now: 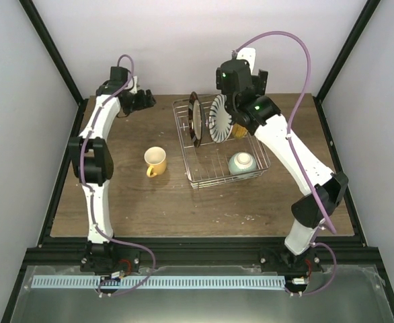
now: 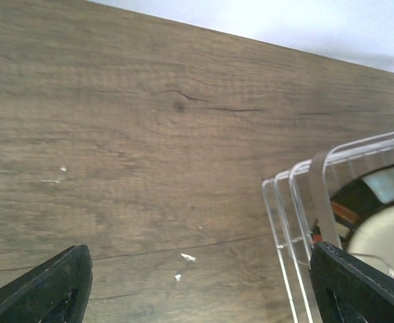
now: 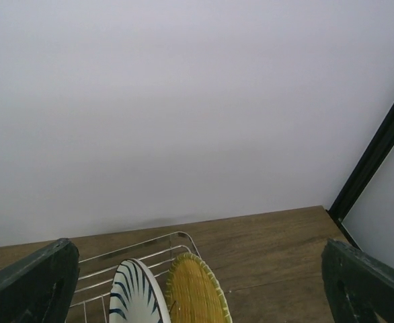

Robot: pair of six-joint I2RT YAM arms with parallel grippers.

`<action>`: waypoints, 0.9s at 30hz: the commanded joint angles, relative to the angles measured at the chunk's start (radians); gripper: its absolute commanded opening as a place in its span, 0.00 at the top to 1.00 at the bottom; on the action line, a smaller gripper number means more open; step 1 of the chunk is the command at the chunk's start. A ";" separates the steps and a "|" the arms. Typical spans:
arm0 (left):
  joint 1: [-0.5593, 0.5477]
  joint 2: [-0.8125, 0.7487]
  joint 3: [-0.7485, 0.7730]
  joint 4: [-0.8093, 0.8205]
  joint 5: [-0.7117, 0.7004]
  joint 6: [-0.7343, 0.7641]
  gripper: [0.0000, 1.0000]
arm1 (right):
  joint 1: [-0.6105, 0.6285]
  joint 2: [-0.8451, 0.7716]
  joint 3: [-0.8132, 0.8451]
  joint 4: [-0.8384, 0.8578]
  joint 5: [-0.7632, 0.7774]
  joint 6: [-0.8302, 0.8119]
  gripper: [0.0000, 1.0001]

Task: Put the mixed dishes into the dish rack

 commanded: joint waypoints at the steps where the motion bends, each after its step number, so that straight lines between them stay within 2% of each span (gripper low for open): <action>1: -0.060 0.085 0.154 -0.241 -0.239 0.096 0.09 | -0.032 -0.001 0.006 0.043 -0.022 -0.010 0.00; 7: -0.110 0.132 0.199 -0.300 -0.254 0.100 0.09 | -0.056 0.014 0.017 0.052 -0.051 -0.032 0.00; 15: -0.146 0.147 0.208 -0.297 -0.238 0.085 0.08 | -0.073 0.008 -0.007 0.049 -0.071 -0.031 0.00; 21: -0.168 0.159 0.212 -0.274 -0.150 0.084 0.09 | -0.082 -0.007 -0.036 0.053 -0.077 -0.028 0.00; 27: -0.213 0.183 0.228 -0.274 -0.119 0.097 0.09 | -0.088 -0.024 -0.068 0.051 -0.077 -0.022 0.00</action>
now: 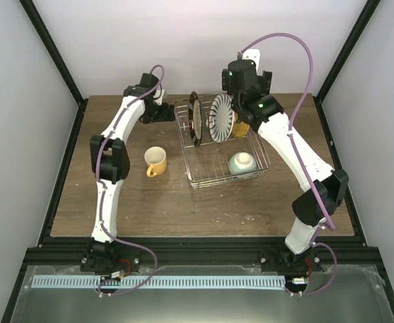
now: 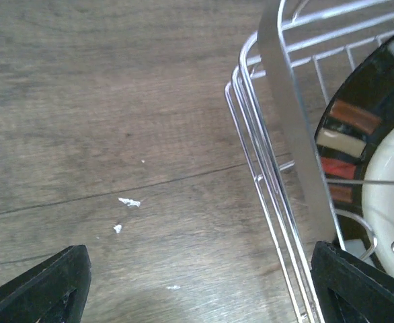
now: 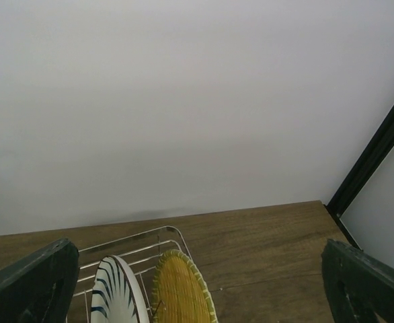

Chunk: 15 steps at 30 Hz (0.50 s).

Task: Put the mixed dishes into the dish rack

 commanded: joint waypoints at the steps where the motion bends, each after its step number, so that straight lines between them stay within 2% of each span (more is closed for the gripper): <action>1: -0.045 0.041 0.032 0.006 0.045 0.012 0.08 | -0.011 -0.032 -0.019 0.011 0.005 0.003 0.00; 15: -0.048 0.080 0.073 0.092 0.094 -0.040 0.08 | -0.020 -0.065 -0.070 -0.004 0.005 0.026 0.00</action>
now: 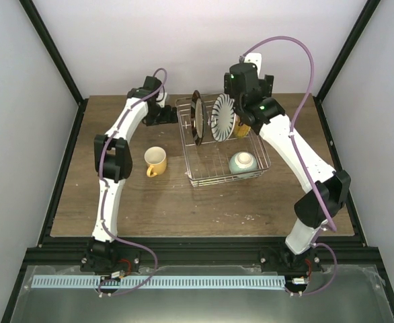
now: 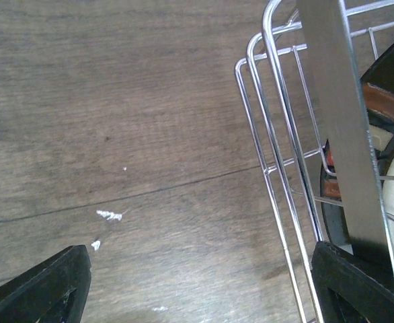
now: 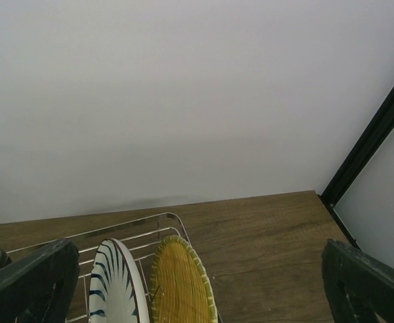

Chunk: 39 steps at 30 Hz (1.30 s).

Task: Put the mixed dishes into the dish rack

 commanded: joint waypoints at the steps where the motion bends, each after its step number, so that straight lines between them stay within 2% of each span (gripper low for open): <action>1: -0.026 0.027 0.050 0.093 0.088 -0.027 0.08 | -0.011 -0.049 -0.020 -0.001 0.009 0.021 0.00; 14: -0.025 0.075 0.052 0.245 0.212 -0.101 0.07 | -0.013 -0.070 -0.075 0.003 -0.010 0.041 0.00; 23: -0.025 0.082 0.053 0.288 0.220 -0.117 0.05 | -0.013 -0.073 -0.100 0.038 -0.048 0.025 0.00; 27: -0.025 0.026 0.026 0.303 0.168 -0.095 0.04 | -0.013 -0.074 -0.107 0.065 -0.082 0.003 0.00; 31: -0.020 -0.083 -0.019 0.286 0.047 -0.017 0.03 | -0.013 -0.070 -0.111 0.087 -0.111 -0.019 0.00; 39: 0.004 -0.336 -0.192 0.099 -0.175 0.089 0.04 | -0.013 -0.027 -0.087 0.076 -0.185 -0.031 0.00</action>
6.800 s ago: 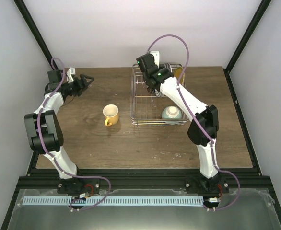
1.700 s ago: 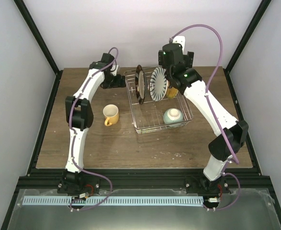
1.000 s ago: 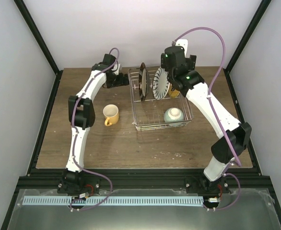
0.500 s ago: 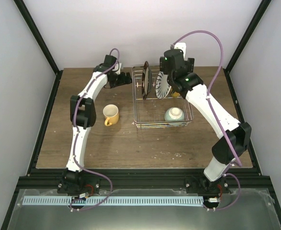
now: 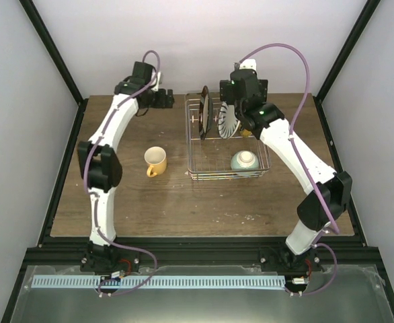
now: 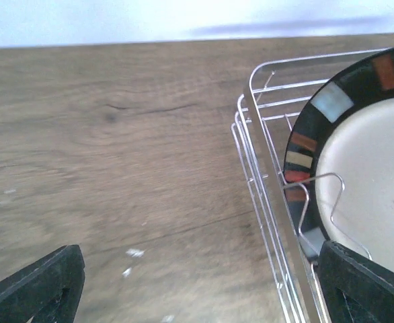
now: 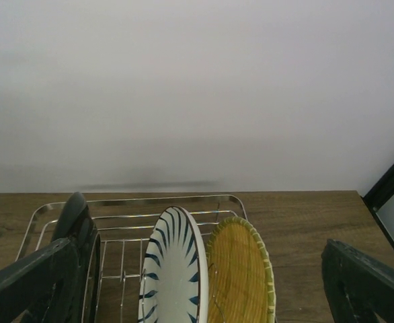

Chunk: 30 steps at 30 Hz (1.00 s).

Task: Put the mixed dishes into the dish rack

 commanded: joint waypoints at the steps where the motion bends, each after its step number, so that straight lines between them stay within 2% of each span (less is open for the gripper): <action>1: 0.008 -0.175 -0.122 -0.117 -0.136 0.058 0.04 | -0.007 0.021 0.033 0.003 -0.072 -0.003 0.00; 5: 0.006 -0.313 -0.285 -0.190 -0.208 0.006 0.04 | -0.007 0.046 0.056 -0.024 -0.117 0.026 0.00; 9: 0.003 -0.378 -0.357 -0.353 -0.307 -0.014 0.04 | -0.007 0.054 0.060 -0.043 -0.140 0.043 0.00; 14: -0.004 -0.431 -0.466 -0.476 -0.313 -0.033 0.04 | -0.007 0.054 0.057 -0.075 -0.123 0.067 0.00; 24: -0.003 -0.458 -0.590 -0.445 -0.236 -0.019 0.08 | -0.007 0.032 0.035 -0.092 -0.098 0.087 0.00; 30: -0.005 -0.418 -0.628 -0.372 -0.118 -0.014 0.11 | -0.006 0.027 0.023 -0.092 -0.088 0.084 0.00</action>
